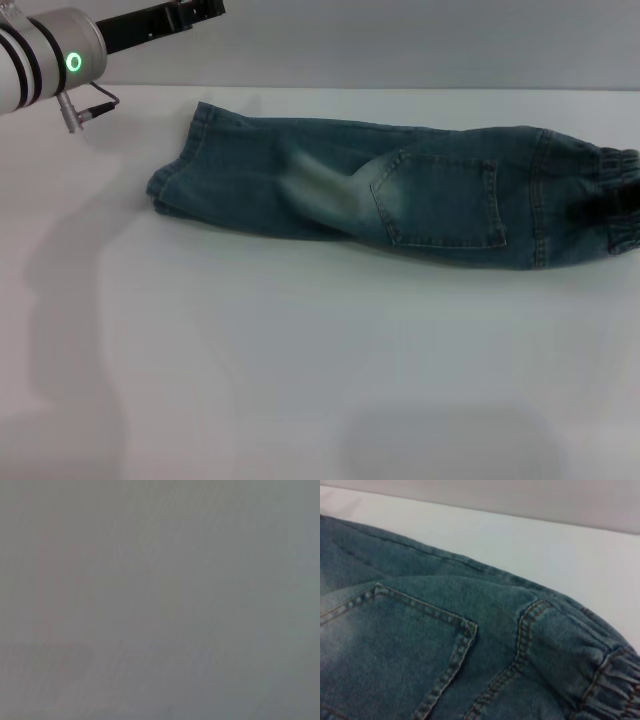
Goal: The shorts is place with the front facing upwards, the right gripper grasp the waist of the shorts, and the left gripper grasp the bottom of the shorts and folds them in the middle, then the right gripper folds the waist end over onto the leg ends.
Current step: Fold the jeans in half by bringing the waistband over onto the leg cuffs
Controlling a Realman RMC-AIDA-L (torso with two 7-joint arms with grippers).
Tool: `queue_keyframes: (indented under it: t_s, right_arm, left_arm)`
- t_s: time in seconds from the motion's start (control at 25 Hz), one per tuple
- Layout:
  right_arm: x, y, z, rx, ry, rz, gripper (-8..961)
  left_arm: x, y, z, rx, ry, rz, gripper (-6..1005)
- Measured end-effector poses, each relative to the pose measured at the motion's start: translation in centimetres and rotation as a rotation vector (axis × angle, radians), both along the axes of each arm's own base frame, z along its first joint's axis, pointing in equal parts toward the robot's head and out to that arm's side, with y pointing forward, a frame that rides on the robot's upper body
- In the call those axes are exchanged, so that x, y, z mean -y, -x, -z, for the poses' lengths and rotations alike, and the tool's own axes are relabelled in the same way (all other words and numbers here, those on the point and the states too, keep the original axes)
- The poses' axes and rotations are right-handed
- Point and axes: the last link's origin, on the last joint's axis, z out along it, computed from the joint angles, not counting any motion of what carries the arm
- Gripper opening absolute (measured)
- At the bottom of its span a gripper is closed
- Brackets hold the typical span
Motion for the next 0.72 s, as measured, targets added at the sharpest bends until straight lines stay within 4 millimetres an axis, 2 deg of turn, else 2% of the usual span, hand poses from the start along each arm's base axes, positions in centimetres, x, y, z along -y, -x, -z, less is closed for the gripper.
queue_keyframes:
  t_s: [0.04, 0.28, 0.48, 0.72]
  right_arm:
    - [0.0, 0.1, -0.1, 0.003, -0.003, -0.008, 693]
    - [0.2, 0.4, -0.4, 0.003, 0.012, -0.017, 458]
    - [0.4, 0.6, -0.4, -0.007, 0.037, -0.017, 218]
    - [0.5, 1.1, -1.4, -0.013, 0.043, -0.023, 110]
  left_arm:
    - [0.0, 0.1, 0.1, -0.003, 0.002, 0.001, 833]
    - [0.3, 0.3, 0.6, -0.019, 0.012, 0.012, 833]
    - [0.4, 0.1, 1.1, -0.029, 0.013, 0.041, 833]
    - [0.5, -0.7, 2.5, -0.12, 0.042, 0.112, 834]
